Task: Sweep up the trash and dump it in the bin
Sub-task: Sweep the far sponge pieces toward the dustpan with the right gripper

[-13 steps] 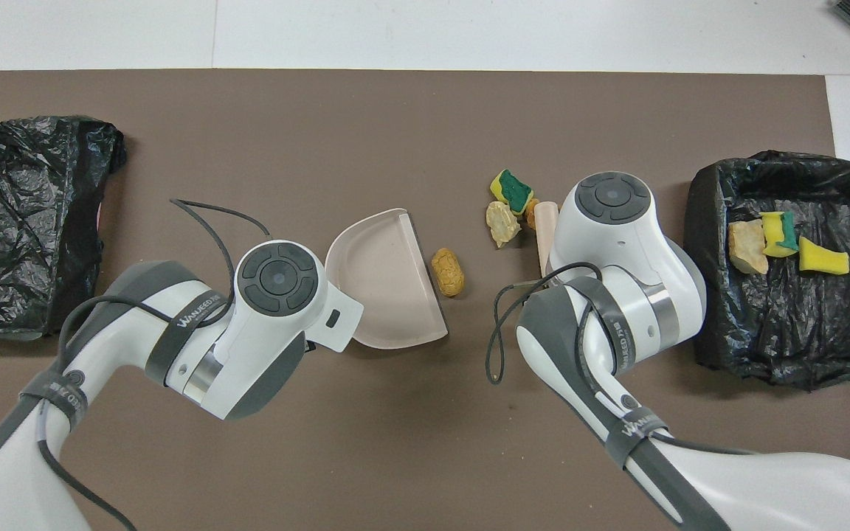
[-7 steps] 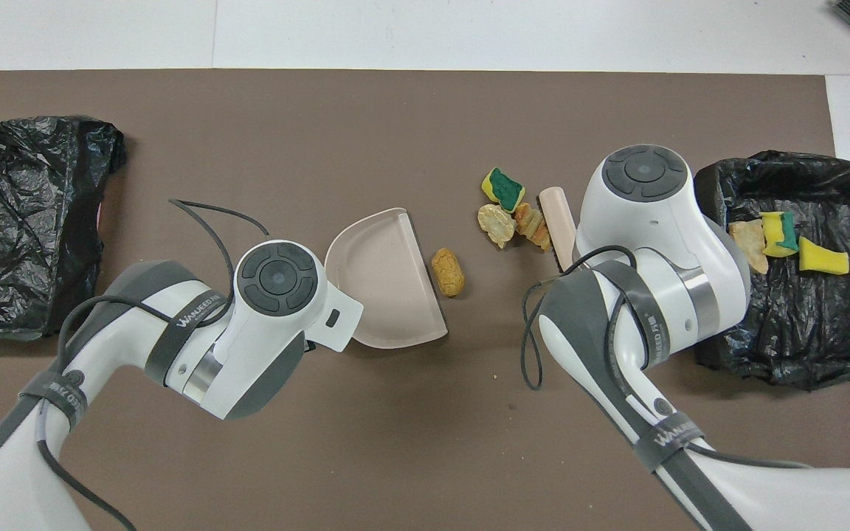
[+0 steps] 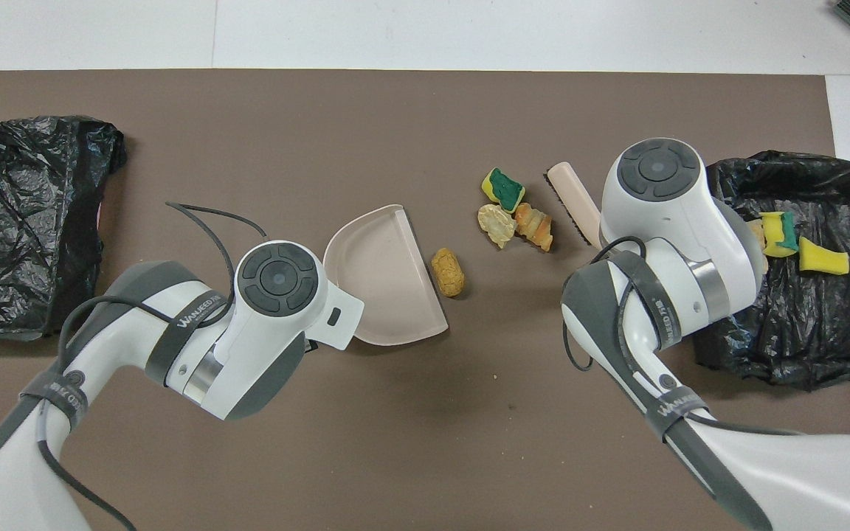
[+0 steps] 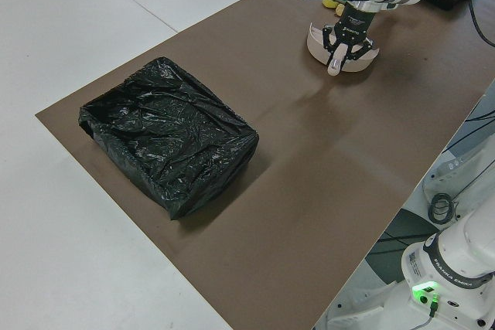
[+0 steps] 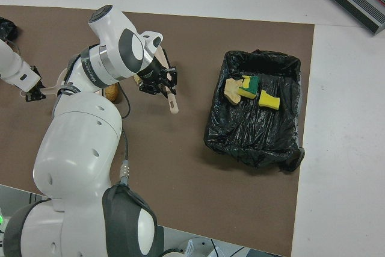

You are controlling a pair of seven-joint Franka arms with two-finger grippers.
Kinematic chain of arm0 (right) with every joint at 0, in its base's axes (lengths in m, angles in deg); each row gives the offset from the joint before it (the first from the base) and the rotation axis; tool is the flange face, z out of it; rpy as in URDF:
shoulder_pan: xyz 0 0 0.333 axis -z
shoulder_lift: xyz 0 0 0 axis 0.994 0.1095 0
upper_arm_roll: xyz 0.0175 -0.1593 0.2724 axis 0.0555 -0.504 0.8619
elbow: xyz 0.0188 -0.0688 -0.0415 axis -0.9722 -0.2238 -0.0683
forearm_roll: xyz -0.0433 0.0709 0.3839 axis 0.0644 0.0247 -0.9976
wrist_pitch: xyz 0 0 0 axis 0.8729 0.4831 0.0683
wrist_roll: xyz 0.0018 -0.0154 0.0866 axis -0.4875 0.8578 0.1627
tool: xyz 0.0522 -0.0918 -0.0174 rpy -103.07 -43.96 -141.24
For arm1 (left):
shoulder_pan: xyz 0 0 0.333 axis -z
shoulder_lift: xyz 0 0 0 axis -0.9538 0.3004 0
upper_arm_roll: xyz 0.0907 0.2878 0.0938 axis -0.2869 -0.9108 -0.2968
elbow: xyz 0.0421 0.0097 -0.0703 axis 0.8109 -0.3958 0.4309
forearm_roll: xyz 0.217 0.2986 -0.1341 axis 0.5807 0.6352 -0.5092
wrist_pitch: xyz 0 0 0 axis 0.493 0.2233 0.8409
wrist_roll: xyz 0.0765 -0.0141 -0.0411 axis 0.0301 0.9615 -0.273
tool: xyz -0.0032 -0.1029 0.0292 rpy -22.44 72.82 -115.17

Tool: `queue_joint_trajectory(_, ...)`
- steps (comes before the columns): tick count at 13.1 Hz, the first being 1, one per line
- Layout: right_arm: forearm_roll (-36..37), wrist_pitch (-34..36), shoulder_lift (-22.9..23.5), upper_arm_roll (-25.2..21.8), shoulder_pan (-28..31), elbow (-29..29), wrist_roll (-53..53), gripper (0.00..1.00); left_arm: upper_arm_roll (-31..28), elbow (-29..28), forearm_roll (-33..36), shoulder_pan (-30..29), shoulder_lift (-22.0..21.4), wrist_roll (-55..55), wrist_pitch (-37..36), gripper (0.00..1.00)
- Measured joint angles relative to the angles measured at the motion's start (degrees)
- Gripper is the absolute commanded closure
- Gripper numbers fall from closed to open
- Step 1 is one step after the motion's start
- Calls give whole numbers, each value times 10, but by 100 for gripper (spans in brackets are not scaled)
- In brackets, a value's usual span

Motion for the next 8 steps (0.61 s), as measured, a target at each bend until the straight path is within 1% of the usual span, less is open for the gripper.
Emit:
queue_joint_trajectory(2,0,-19,31,1,-1,16,0,100,0,0,0,0,0,1,0,100)
queue_joint_trajectory(4,0,-19,51,2,-6,36,0,100,0,0,0,0,0,2,0,100)
queue_joint_trajectory(8,-10,-19,56,6,-30,45,-2,100,0,0,0,0,0,4,0,100)
